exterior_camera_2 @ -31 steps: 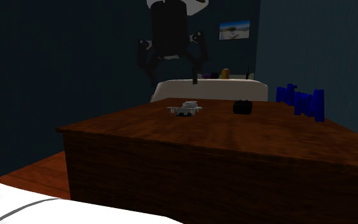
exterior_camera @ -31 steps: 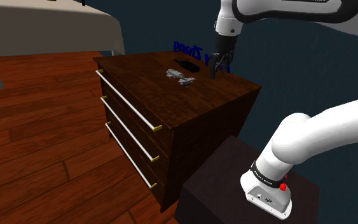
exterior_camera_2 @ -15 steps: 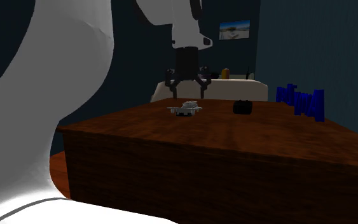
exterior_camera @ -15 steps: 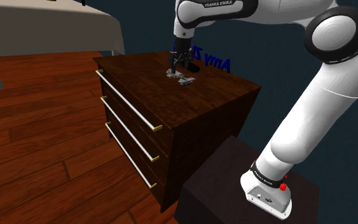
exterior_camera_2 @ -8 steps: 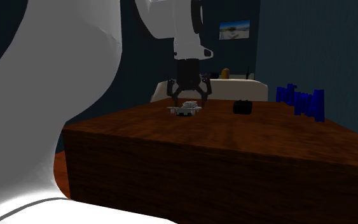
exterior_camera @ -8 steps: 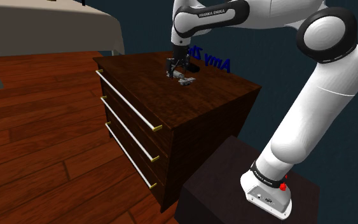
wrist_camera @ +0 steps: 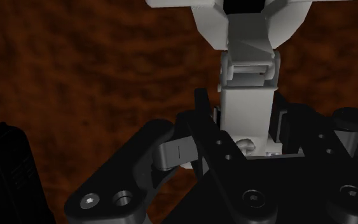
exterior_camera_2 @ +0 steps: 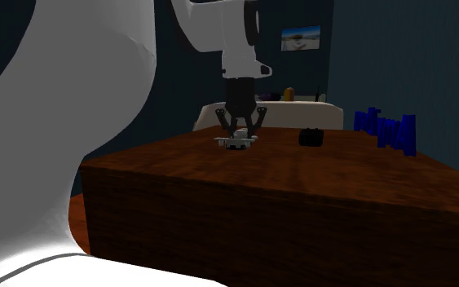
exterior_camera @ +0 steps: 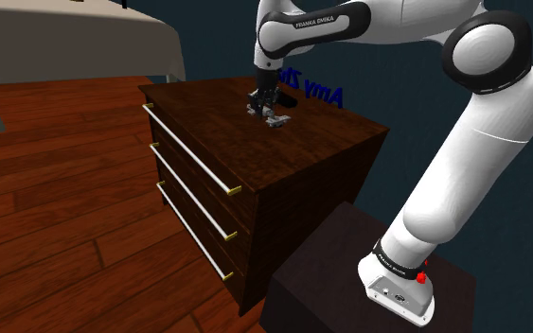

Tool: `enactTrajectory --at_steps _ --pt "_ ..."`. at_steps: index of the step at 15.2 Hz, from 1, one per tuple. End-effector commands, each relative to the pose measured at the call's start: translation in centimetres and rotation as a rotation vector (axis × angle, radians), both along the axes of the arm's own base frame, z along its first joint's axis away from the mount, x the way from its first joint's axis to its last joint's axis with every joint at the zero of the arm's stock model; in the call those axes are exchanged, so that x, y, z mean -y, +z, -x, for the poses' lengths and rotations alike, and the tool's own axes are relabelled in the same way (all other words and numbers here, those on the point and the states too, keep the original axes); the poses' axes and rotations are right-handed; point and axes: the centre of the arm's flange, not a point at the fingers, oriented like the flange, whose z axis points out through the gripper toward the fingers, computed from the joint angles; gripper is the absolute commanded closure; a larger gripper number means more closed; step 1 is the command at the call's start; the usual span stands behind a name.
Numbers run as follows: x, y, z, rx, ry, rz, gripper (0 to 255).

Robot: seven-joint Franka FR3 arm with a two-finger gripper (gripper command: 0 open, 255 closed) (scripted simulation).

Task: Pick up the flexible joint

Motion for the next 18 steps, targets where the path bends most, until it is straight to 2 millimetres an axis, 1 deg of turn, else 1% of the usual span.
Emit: enactTrajectory --at_steps 1,5,18 --pt "0.2 -0.3 0.0 -0.005 -0.003 0.001 255" --pt "0.2 -0.3 0.0 -0.005 -0.003 0.001 255" --pt "0.2 6.6 0.0 -0.005 -0.003 0.001 255"
